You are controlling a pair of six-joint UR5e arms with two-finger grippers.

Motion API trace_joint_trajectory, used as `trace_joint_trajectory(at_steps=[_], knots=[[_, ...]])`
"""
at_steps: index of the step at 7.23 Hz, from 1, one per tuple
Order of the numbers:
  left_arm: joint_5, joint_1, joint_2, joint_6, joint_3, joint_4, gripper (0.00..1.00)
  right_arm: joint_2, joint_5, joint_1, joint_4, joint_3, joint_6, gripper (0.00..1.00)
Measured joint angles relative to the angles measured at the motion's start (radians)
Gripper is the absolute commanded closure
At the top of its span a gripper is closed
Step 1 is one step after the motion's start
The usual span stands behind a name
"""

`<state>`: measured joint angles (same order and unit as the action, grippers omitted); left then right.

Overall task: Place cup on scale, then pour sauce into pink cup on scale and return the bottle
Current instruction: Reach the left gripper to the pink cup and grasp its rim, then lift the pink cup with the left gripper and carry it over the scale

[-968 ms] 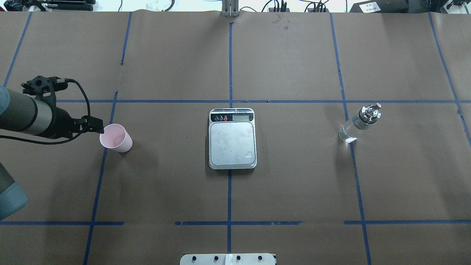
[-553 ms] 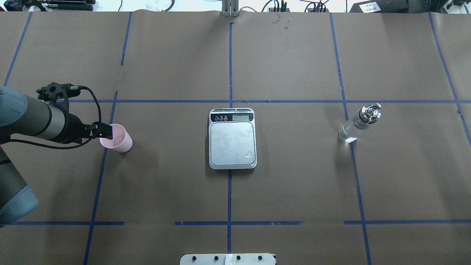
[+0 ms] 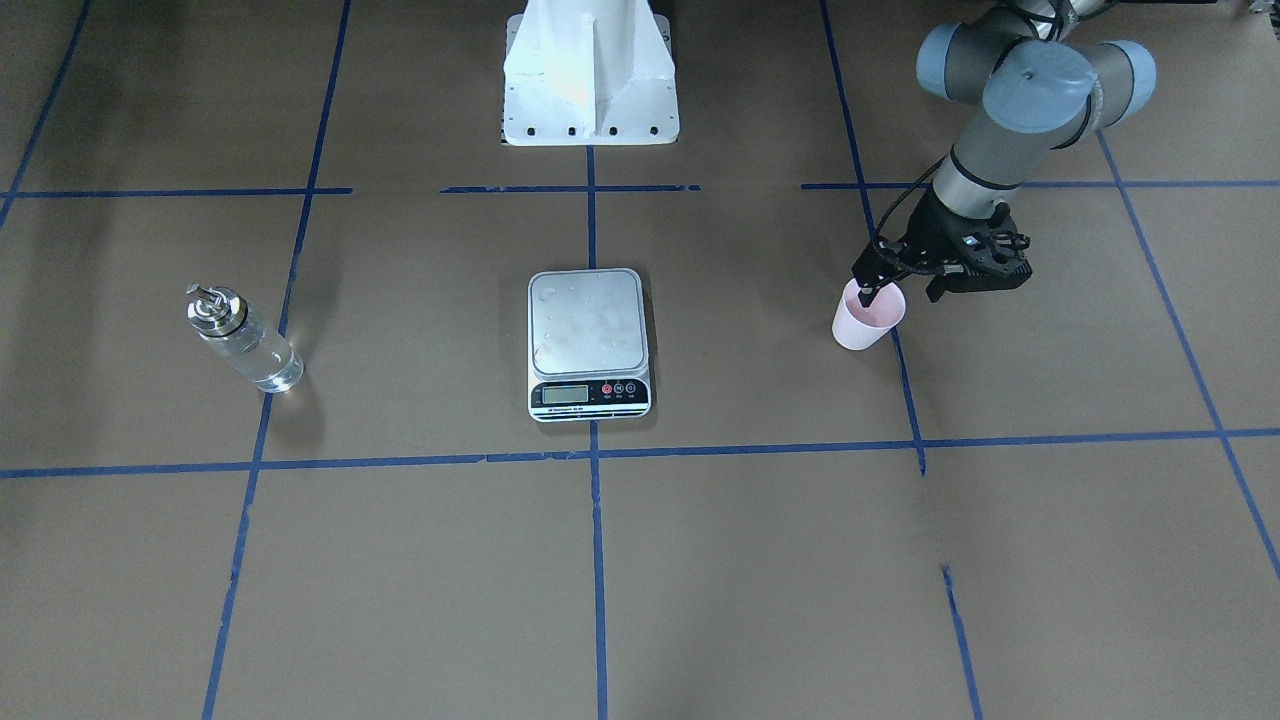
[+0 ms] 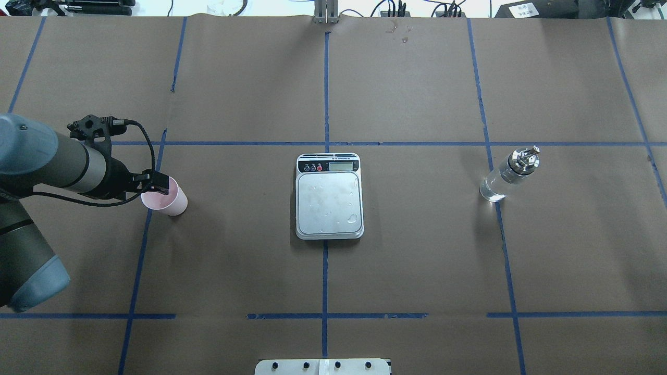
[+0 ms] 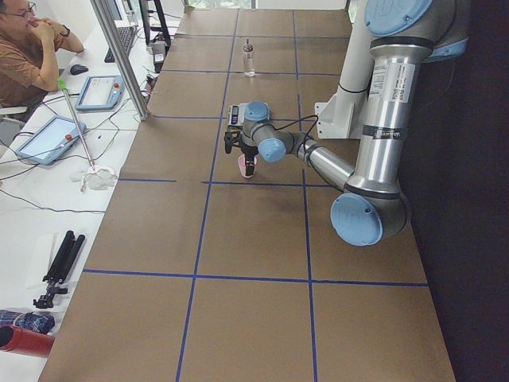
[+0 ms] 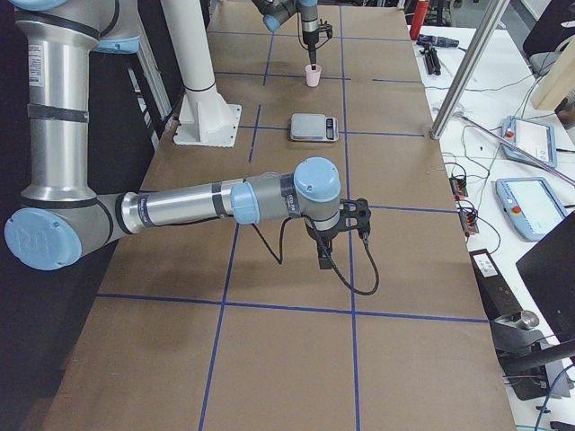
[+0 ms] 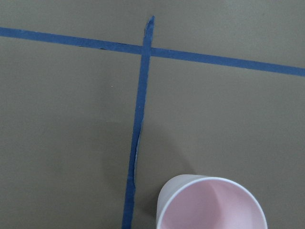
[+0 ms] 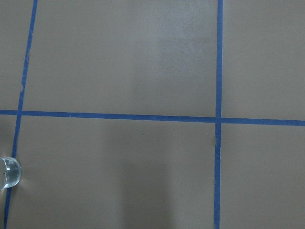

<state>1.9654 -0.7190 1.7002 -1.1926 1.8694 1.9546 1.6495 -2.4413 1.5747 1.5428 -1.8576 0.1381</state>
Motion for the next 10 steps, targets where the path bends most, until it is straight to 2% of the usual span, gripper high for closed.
trace_joint_trajectory(at_steps=[2,3,5,6,9,10], knots=[[0.002,0.009,0.001,0.001,-0.012,0.003,0.10,-0.004,-0.003,0.001,0.003,0.001,0.000,0.00],[0.002,0.018,0.001,0.001,-0.017,0.003,0.32,-0.005,-0.003,0.001,0.003,0.002,0.000,0.00],[0.005,0.028,0.008,-0.001,-0.024,0.001,0.84,-0.005,-0.003,0.001,0.002,0.004,0.000,0.00],[0.007,0.029,0.010,-0.002,-0.026,-0.001,1.00,-0.005,-0.002,0.001,0.002,0.004,0.000,0.00],[0.009,0.030,0.017,-0.003,-0.012,-0.027,1.00,-0.006,-0.004,0.001,0.003,0.004,0.000,0.00],[0.008,0.026,0.040,-0.005,0.019,-0.093,1.00,-0.006,-0.008,0.001,0.003,0.003,0.000,0.00]])
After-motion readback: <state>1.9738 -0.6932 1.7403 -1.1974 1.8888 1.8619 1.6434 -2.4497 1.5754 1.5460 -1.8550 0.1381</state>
